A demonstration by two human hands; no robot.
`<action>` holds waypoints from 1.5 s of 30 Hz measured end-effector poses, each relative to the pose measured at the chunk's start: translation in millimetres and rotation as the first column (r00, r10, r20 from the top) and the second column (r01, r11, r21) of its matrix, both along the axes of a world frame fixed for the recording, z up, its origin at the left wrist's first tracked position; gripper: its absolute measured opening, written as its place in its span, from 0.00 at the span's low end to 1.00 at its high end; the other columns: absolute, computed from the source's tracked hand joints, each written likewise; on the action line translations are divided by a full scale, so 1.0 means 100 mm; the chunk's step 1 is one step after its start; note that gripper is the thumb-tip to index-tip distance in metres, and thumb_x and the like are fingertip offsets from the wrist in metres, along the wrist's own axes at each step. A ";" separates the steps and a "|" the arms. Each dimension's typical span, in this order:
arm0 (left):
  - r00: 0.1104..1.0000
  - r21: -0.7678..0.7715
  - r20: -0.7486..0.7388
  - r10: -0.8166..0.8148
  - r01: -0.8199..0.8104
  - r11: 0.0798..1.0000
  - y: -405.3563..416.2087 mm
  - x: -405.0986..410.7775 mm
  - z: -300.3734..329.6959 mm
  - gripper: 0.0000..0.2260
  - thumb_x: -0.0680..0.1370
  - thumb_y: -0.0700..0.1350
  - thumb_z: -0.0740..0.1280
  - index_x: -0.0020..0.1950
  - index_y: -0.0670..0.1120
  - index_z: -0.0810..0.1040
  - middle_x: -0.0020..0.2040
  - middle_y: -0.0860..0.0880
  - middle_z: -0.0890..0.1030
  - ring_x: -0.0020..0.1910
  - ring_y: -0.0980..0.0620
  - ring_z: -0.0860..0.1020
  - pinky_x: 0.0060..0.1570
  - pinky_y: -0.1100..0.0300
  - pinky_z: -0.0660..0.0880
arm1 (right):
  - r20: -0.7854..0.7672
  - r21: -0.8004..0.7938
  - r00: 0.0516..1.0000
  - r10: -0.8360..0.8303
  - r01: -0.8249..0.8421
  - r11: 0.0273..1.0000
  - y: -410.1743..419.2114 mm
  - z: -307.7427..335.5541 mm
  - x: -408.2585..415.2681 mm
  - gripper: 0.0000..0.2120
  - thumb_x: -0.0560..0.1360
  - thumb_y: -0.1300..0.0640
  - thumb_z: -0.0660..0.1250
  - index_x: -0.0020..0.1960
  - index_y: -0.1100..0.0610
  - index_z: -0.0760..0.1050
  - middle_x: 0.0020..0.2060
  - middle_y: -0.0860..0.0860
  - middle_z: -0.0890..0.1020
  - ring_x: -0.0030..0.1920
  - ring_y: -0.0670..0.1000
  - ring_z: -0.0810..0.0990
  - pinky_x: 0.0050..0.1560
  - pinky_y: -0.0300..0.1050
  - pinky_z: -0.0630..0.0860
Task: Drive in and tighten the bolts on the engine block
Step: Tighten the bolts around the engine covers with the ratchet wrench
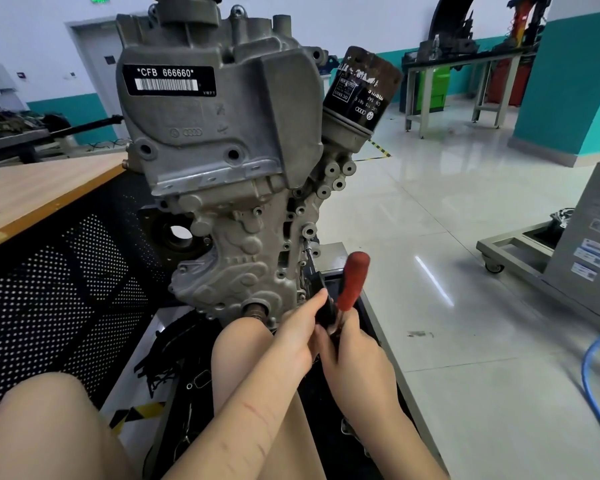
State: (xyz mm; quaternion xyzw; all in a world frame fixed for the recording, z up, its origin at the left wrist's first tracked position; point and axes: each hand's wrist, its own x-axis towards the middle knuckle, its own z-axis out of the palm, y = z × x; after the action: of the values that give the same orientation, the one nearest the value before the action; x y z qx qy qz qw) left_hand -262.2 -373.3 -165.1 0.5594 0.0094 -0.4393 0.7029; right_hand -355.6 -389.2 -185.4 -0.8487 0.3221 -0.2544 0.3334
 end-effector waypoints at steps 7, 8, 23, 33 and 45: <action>0.999 -0.031 -0.035 0.014 -0.015 0.999 0.01 -0.04 0.02 0.11 0.77 0.43 0.66 0.56 0.38 0.75 0.28 0.46 0.81 0.23 0.53 0.79 0.21 0.66 0.73 | 0.071 0.167 0.996 -0.047 0.035 0.985 -0.03 0.03 0.02 0.16 0.79 0.45 0.56 0.60 0.54 0.64 0.41 0.46 0.76 0.49 0.55 0.80 0.39 0.46 0.68; 1.000 -0.025 -0.025 0.014 -0.015 1.000 0.01 -0.03 0.02 0.11 0.77 0.44 0.66 0.56 0.39 0.75 0.28 0.46 0.82 0.24 0.53 0.80 0.22 0.65 0.74 | 0.114 0.206 0.992 -0.048 0.024 0.978 -0.03 0.02 0.02 0.16 0.78 0.46 0.57 0.60 0.55 0.65 0.44 0.48 0.79 0.49 0.55 0.80 0.40 0.46 0.70; 0.991 -0.089 -0.073 -0.109 0.103 0.991 0.03 -0.08 -0.02 0.15 0.79 0.55 0.59 0.47 0.44 0.75 0.36 0.48 0.84 0.31 0.52 0.82 0.22 0.66 0.71 | 0.364 0.882 0.888 -0.280 -0.232 0.410 -0.07 0.09 0.06 0.13 0.80 0.52 0.57 0.41 0.60 0.67 0.18 0.51 0.70 0.16 0.46 0.62 0.19 0.33 0.57; 0.989 -0.033 -0.105 -0.103 0.100 0.994 0.03 -0.07 -0.04 0.16 0.76 0.56 0.63 0.40 0.44 0.77 0.31 0.51 0.82 0.33 0.53 0.81 0.45 0.59 0.72 | 0.327 0.601 0.933 -0.152 -0.081 0.795 -0.10 0.00 0.06 0.10 0.78 0.51 0.60 0.39 0.53 0.68 0.31 0.46 0.74 0.32 0.46 0.73 0.32 0.36 0.66; 0.997 -0.022 -0.027 -0.066 0.066 0.998 0.02 -0.08 -0.05 0.13 0.75 0.54 0.65 0.45 0.44 0.75 0.33 0.49 0.80 0.34 0.52 0.78 0.46 0.60 0.73 | 0.176 0.292 0.983 -0.054 0.000 0.956 -0.09 0.04 0.02 0.13 0.78 0.47 0.58 0.53 0.55 0.72 0.36 0.49 0.79 0.38 0.48 0.78 0.36 0.40 0.69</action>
State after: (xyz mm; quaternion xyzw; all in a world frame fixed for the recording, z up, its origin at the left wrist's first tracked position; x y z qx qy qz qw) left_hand -269.8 -370.8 -169.9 0.5458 -0.0042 -0.4700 0.6937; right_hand -353.8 -397.7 -181.5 -0.7591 0.3358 -0.2853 0.4791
